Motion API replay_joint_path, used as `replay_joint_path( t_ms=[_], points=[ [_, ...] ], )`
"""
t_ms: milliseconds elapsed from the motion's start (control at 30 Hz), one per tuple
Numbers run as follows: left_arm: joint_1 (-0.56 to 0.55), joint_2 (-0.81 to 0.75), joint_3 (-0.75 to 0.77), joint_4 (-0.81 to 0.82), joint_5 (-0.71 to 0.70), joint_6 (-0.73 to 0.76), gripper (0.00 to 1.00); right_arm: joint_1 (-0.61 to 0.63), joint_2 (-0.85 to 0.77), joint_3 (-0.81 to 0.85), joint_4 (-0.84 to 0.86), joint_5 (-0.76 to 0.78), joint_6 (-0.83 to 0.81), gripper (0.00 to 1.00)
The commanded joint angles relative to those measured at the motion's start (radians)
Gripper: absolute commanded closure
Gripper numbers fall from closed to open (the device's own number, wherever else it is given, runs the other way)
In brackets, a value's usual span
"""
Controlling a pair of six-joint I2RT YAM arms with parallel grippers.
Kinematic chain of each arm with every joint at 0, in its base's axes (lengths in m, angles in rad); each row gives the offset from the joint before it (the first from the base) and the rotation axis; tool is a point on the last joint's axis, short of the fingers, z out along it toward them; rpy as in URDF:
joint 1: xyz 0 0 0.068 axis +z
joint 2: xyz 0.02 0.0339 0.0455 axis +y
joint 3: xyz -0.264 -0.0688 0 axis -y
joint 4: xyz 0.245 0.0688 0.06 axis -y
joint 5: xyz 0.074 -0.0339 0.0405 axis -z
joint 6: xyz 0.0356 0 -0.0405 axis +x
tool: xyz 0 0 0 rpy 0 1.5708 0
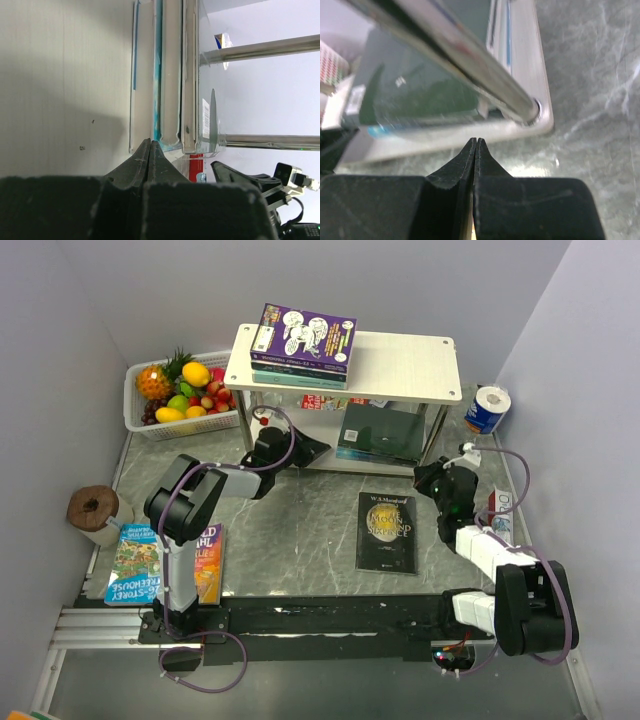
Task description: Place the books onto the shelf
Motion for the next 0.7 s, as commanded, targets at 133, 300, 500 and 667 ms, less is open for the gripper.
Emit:
replay_joint_path(
  t_ms=[133, 300, 500, 667],
  points=[
    [0.008, -0.036, 0.006, 0.053, 0.014, 0.002, 0.99, 0.009, 0.015, -0.025, 0.216, -0.040, -0.097, 1.00],
    [0.010, -0.038, 0.002, 0.053, 0.010, 0.013, 0.99, 0.047, 0.038, -0.071, 0.358, -0.016, -0.178, 1.00],
    [0.011, -0.035, -0.003, 0.058, 0.014, 0.010, 0.99, 0.081, 0.079, -0.033, 0.319, 0.007, -0.207, 1.00],
    [0.016, -0.038, -0.008, 0.058, 0.016, 0.012, 0.99, 0.088, 0.102, -0.002, 0.293, 0.036, -0.206, 1.00]
  ],
)
